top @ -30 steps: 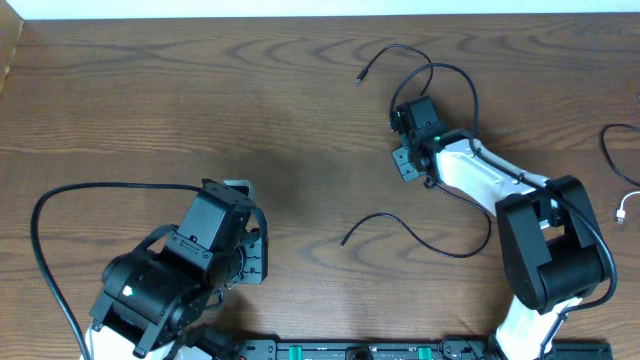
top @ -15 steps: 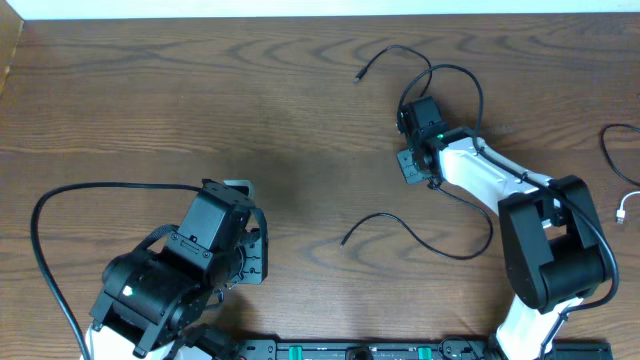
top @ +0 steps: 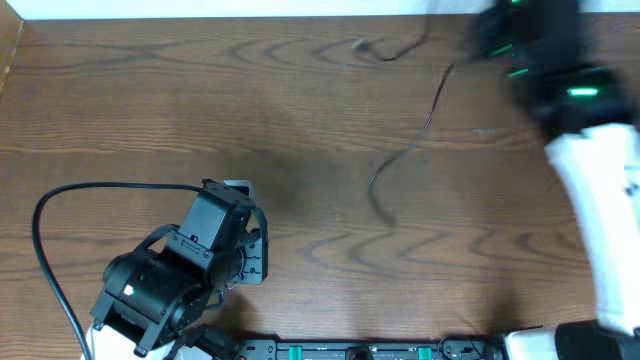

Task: Untangle cables
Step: 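Lift the black cable and carry it to the right edge, then release the black cable at the right edge with the right gripper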

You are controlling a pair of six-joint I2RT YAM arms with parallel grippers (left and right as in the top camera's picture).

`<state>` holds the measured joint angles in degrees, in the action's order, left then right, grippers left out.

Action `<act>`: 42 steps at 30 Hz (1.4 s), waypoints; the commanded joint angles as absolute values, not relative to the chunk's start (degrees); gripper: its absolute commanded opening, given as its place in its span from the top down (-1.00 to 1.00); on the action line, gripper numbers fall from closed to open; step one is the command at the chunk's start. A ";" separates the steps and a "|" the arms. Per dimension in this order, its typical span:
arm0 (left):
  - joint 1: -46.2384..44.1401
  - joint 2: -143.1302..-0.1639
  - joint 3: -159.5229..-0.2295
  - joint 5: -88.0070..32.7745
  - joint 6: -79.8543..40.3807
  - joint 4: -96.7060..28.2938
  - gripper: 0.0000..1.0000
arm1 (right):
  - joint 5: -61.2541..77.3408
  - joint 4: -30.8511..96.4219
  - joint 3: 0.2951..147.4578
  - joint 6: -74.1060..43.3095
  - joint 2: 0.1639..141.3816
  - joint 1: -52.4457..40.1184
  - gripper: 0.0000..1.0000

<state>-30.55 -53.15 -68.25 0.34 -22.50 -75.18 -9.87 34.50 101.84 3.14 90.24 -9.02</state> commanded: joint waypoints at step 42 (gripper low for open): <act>-30.72 -53.17 -68.03 0.62 -22.13 -76.47 -0.07 | 13.56 56.10 109.69 -4.01 117.67 41.06 -0.98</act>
<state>-30.55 -53.15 -68.16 0.32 -22.50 -76.27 0.67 56.27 109.71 -6.39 117.62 40.73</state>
